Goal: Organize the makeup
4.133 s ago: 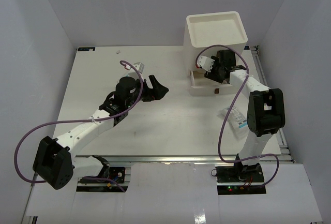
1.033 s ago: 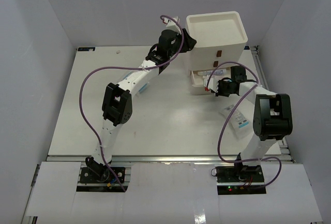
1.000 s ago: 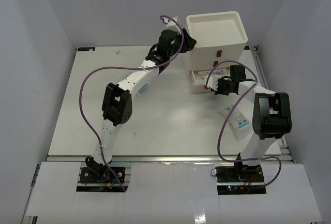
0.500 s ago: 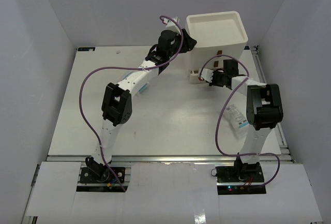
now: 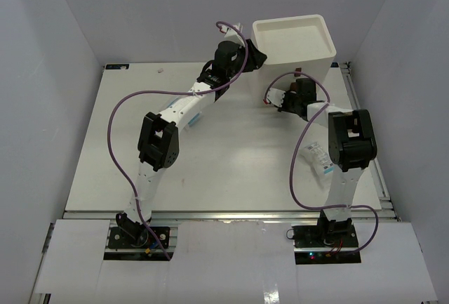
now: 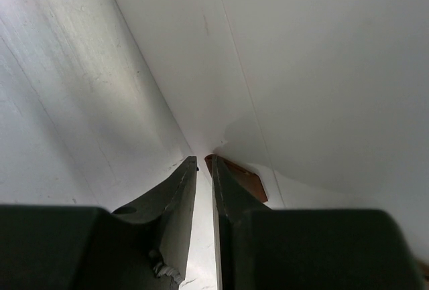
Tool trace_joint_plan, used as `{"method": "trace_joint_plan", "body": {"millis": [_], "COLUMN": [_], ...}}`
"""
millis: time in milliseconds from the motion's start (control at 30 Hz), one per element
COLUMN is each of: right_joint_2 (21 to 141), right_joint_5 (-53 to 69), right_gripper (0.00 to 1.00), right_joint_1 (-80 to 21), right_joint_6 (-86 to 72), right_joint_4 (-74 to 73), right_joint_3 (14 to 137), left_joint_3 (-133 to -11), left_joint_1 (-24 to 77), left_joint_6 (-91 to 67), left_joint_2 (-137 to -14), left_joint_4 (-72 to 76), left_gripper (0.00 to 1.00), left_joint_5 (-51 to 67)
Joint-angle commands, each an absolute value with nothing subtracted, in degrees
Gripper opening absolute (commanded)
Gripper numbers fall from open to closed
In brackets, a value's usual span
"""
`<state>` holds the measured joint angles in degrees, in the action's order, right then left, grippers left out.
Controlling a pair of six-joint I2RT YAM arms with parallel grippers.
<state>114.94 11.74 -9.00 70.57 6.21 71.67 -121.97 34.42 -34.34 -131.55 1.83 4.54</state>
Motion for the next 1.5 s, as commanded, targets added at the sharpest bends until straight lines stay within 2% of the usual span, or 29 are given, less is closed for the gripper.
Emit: {"method": "trace_joint_plan", "body": {"millis": [0,67,133,233,267,333,433,500,733,833,1100,1267,1467], "right_joint_2": [108.6,102.9,97.2,91.6,89.5,86.5,82.3,80.2,78.6,79.7,82.7,84.6,85.4], "right_joint_5": [13.7,16.7,20.5,27.2,29.4,34.0,39.8,42.1,45.5,44.6,36.1,32.1,27.4], "right_gripper": [0.22,0.26,0.31,0.48,0.62,0.79,0.93,0.97,0.97,0.95,0.92,0.88,0.82], "right_joint_1": [-7.5,-6.8,-5.6,-2.9,-2.4,-0.3,3.9,6.8,13.3,15.1,16.7,17.1,17.1], "right_joint_6": [65.8,61.6,57.8,52.4,51.5,50.5,51.1,51.6,56.5,55.4,52.7,51.5,50.4], "right_joint_4": [6.3,0.4,-6.2,-20.1,-22.8,-30.8,-40.3,-43.5,-54.9,-56.3,-51.4,-48.1,-44.6], "right_joint_3": [71.1,70.3,70.2,71.2,71.6,72.1,70.9,68.8,66.1,65.1,60.3,58.4,57.1], "left_joint_3": [-119.9,-119.9,-120.0,-120.4,-121.1,-122.5,-124.7,-125.8,-121.6,-111.7,-68.1,-54.5,-48.8], "left_joint_1": [35.7,35.0,34.2,32.9,32.4,31.6,30.7,30.3,29.2,29.0,25.8,23.4,22.7], "left_joint_6": [-34.5,-34.7,-35.0,-35.0,-35.0,-34.9,-34.5,-33.9,-30.7,-28.9,-30.9,-34.6,-36.3], "left_joint_2": [-129.1,-128.5,-127.1,-125.5,-124.9,-124.0,-122.9,-121.4,-113.6,-106.4,-81.5,-69.7,-65.8], "left_joint_4": [-5.8,-5.6,-5.4,-4.8,-4.8,-4.7,-4.7,-4.4,-3.8,-3.0,3.6,2.1,0.5], "left_gripper": [0.52,0.54,0.62,0.74,0.79,0.87,0.93,0.95,0.98,0.98,0.98,0.98,0.98], "left_joint_5": [9.0,8.3,7.5,6.4,6.3,6.2,6.7,6.9,8.0,8.7,8.4,8.4,7.3]}}
